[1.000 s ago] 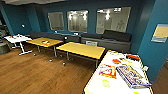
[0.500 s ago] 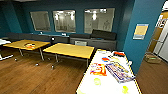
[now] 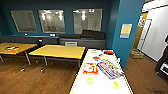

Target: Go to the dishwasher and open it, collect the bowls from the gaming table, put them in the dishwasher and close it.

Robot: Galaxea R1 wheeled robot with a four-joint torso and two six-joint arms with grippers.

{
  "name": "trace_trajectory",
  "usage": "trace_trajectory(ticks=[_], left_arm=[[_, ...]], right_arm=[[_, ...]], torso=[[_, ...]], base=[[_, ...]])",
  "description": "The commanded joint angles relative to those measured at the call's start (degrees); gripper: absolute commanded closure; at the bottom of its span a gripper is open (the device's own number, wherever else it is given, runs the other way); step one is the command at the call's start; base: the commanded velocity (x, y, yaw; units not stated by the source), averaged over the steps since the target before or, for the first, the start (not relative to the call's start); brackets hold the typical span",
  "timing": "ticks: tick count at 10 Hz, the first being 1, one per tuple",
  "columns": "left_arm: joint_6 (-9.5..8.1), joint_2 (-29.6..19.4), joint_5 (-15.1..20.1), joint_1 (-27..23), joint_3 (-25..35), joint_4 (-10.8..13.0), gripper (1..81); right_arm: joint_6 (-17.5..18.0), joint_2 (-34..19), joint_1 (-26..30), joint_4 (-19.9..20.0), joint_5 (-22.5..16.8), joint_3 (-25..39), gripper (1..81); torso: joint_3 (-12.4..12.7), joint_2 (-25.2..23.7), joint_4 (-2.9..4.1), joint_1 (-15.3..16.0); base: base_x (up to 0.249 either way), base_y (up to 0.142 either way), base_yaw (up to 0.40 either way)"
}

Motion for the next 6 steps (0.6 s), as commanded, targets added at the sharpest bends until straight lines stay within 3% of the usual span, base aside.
trace_trajectory(ticks=[1, 3, 6], left_arm=[[0.09, -0.1, 2.69, -2.65, 0.23, -0.16, 1.0], [0.09, -0.09, 2.69, -2.65, 0.23, -0.07, 1.0], [0.09, -0.09, 2.69, -2.65, 0.23, 0.19, 1.0]], right_arm=[[0.08, -0.08, 2.62, 0.21, -3.62, 0.48, 1.0], [0.08, 0.01, 2.62, 0.11, -3.53, 0.48, 1.0], [0.08, 0.09, 2.53, -0.15, -3.44, 0.75, 1.0]], torso=[[0.0, 0.0, 0.0, 0.0], [0.0, 0.0, 0.0, 0.0], [0.0, 0.0, 0.0, 0.0]], base=[[0.0, 0.0, -0.287], [0.0, 0.0, -0.232], [0.0, 0.0, 0.0]])
